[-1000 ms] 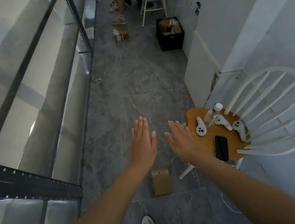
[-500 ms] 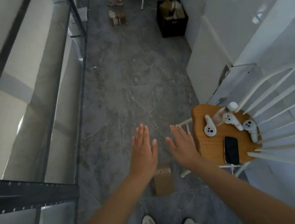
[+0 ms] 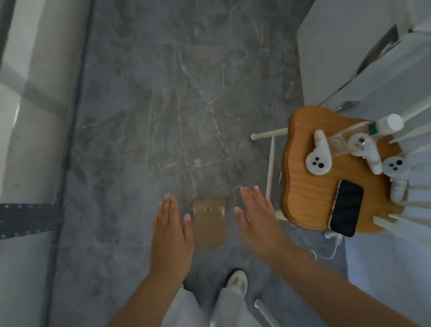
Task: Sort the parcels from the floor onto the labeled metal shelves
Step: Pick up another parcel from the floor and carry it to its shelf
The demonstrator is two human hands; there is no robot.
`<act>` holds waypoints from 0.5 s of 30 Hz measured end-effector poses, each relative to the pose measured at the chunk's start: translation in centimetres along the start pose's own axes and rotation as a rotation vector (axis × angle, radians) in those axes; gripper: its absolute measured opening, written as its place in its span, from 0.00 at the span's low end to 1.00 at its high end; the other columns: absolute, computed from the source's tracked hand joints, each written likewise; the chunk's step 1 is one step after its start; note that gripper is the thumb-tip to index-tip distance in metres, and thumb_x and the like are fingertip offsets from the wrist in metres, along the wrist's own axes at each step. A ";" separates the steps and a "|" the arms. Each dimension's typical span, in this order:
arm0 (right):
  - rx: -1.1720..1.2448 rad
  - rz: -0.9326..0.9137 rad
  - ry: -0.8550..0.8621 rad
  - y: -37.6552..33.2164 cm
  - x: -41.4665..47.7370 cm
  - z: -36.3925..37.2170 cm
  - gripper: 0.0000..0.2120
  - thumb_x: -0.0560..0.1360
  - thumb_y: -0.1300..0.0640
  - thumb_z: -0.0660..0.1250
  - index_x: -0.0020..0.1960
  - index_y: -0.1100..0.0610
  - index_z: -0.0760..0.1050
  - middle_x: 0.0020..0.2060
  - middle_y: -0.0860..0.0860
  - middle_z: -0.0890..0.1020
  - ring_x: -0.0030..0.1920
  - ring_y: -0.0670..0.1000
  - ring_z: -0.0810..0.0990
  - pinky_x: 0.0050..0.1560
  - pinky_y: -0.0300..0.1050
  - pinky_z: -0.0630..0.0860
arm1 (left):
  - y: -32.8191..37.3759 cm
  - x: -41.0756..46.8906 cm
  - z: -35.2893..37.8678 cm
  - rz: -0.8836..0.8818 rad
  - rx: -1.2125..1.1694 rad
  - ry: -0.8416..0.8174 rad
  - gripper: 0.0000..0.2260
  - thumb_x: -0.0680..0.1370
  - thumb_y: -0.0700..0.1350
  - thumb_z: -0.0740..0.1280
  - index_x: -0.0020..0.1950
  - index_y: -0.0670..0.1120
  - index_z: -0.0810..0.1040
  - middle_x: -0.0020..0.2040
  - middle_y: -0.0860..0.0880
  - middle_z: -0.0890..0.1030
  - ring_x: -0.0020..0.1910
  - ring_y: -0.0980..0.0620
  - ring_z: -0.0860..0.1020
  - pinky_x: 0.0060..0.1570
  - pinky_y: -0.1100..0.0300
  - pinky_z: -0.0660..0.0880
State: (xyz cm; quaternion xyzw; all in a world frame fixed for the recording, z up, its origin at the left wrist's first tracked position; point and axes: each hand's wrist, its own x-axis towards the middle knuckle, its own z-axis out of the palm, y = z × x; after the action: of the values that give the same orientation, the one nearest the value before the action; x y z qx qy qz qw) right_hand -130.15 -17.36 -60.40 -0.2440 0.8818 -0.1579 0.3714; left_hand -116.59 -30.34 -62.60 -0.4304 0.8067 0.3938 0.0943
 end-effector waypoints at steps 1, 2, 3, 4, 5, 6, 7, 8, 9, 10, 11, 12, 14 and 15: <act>-0.014 0.003 -0.032 1.2 0.9 1.2 0.26 0.86 0.52 0.50 0.81 0.58 0.50 0.82 0.53 0.52 0.81 0.49 0.42 0.79 0.46 0.37 | -0.6 0.5 1.2 -0.010 0.006 -0.007 0.26 0.86 0.48 0.52 0.82 0.41 0.51 0.83 0.46 0.50 0.82 0.51 0.48 0.78 0.59 0.43; -0.026 0.005 -0.060 2.3 1.9 2.6 0.26 0.86 0.52 0.50 0.81 0.58 0.50 0.82 0.52 0.51 0.81 0.49 0.42 0.79 0.45 0.37 | -1.4 1.0 2.4 -0.017 0.014 -0.013 0.25 0.86 0.48 0.52 0.82 0.41 0.52 0.83 0.46 0.51 0.82 0.51 0.48 0.78 0.60 0.43; -0.035 0.008 -0.084 3.4 2.8 4.0 0.27 0.86 0.52 0.49 0.82 0.58 0.49 0.82 0.52 0.51 0.81 0.49 0.42 0.79 0.46 0.37 | -2.2 1.5 3.6 -0.014 0.023 -0.020 0.25 0.86 0.48 0.52 0.82 0.41 0.52 0.83 0.46 0.51 0.82 0.51 0.49 0.77 0.61 0.42; -0.039 0.012 -0.105 4.4 3.8 5.4 0.26 0.86 0.52 0.49 0.82 0.58 0.49 0.82 0.52 0.51 0.81 0.49 0.42 0.79 0.46 0.36 | -3.1 2.2 4.9 -0.008 0.033 -0.031 0.25 0.86 0.48 0.52 0.81 0.42 0.53 0.83 0.46 0.52 0.82 0.51 0.49 0.77 0.61 0.43; -0.036 0.021 -0.124 5.4 4.6 6.7 0.26 0.86 0.52 0.49 0.82 0.58 0.49 0.82 0.52 0.50 0.81 0.49 0.41 0.79 0.46 0.36 | -4.1 2.8 6.0 -0.008 0.044 -0.045 0.25 0.86 0.48 0.53 0.81 0.42 0.54 0.82 0.46 0.53 0.82 0.51 0.50 0.77 0.60 0.44; -0.031 0.031 -0.135 6.4 5.5 8.0 0.26 0.86 0.52 0.49 0.82 0.58 0.49 0.82 0.51 0.50 0.81 0.49 0.41 0.78 0.46 0.36 | -5.2 3.4 7.0 -0.014 0.053 -0.058 0.25 0.85 0.47 0.53 0.81 0.42 0.54 0.82 0.46 0.54 0.81 0.51 0.50 0.78 0.59 0.45; -0.024 0.040 -0.141 7.5 6.3 9.2 0.26 0.86 0.52 0.49 0.82 0.58 0.49 0.82 0.52 0.50 0.81 0.49 0.42 0.78 0.46 0.37 | -6.5 4.2 8.0 -0.024 0.059 -0.066 0.25 0.85 0.47 0.54 0.81 0.42 0.55 0.82 0.46 0.54 0.81 0.51 0.51 0.78 0.59 0.46; -0.015 0.053 -0.147 8.6 7.2 10.4 0.26 0.86 0.52 0.49 0.82 0.58 0.50 0.82 0.52 0.51 0.81 0.49 0.42 0.79 0.46 0.37 | -7.9 5.1 8.9 -0.042 0.063 -0.072 0.24 0.85 0.47 0.54 0.81 0.42 0.56 0.82 0.46 0.55 0.81 0.50 0.52 0.78 0.58 0.47; -0.009 0.072 -0.156 9.6 8.0 11.5 0.26 0.86 0.52 0.49 0.82 0.58 0.50 0.82 0.52 0.51 0.81 0.49 0.42 0.79 0.46 0.38 | -9.5 6.0 9.7 -0.073 0.067 -0.072 0.24 0.85 0.46 0.54 0.81 0.41 0.57 0.82 0.45 0.56 0.81 0.49 0.53 0.78 0.57 0.48; -0.004 0.095 -0.165 10.6 8.8 12.5 0.26 0.86 0.52 0.49 0.82 0.58 0.49 0.82 0.53 0.51 0.81 0.50 0.42 0.79 0.46 0.38 | -11.0 6.9 10.5 -0.116 0.070 -0.064 0.24 0.85 0.46 0.55 0.80 0.40 0.58 0.81 0.43 0.57 0.81 0.48 0.54 0.78 0.56 0.49; 0.000 0.119 -0.171 11.5 9.7 13.5 0.26 0.86 0.52 0.49 0.82 0.59 0.49 0.82 0.53 0.50 0.81 0.50 0.42 0.80 0.47 0.39 | -12.6 7.8 11.2 -0.167 0.070 -0.055 0.24 0.85 0.45 0.55 0.80 0.39 0.59 0.81 0.42 0.58 0.81 0.46 0.56 0.78 0.54 0.50; 0.006 0.142 -0.173 12.4 10.6 14.4 0.26 0.86 0.52 0.48 0.81 0.59 0.49 0.82 0.53 0.50 0.81 0.50 0.43 0.80 0.48 0.39 | -13.8 8.4 11.9 -0.219 0.064 -0.046 0.23 0.85 0.44 0.56 0.79 0.38 0.59 0.80 0.40 0.59 0.80 0.44 0.57 0.78 0.53 0.51; 0.029 0.180 -0.153 14.1 12.6 16.2 0.26 0.86 0.52 0.49 0.81 0.59 0.50 0.82 0.53 0.51 0.81 0.51 0.44 0.80 0.48 0.41 | -15.9 9.8 13.5 -0.290 0.036 -0.049 0.23 0.85 0.43 0.56 0.79 0.36 0.60 0.80 0.38 0.61 0.79 0.42 0.59 0.78 0.52 0.53; 0.051 0.201 -0.136 14.9 13.6 17.1 0.26 0.86 0.52 0.50 0.81 0.59 0.51 0.82 0.53 0.52 0.81 0.51 0.45 0.80 0.48 0.42 | -16.7 10.5 14.3 -0.303 0.029 -0.058 0.22 0.85 0.43 0.56 0.78 0.36 0.61 0.79 0.38 0.61 0.79 0.42 0.60 0.77 0.52 0.53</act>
State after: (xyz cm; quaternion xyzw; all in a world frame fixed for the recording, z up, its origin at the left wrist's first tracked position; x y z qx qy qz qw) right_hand -130.55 -14.07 -86.62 -0.1551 0.8702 -0.1254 0.4506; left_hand -112.85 -31.88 -86.62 -0.5343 0.7349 0.3756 0.1824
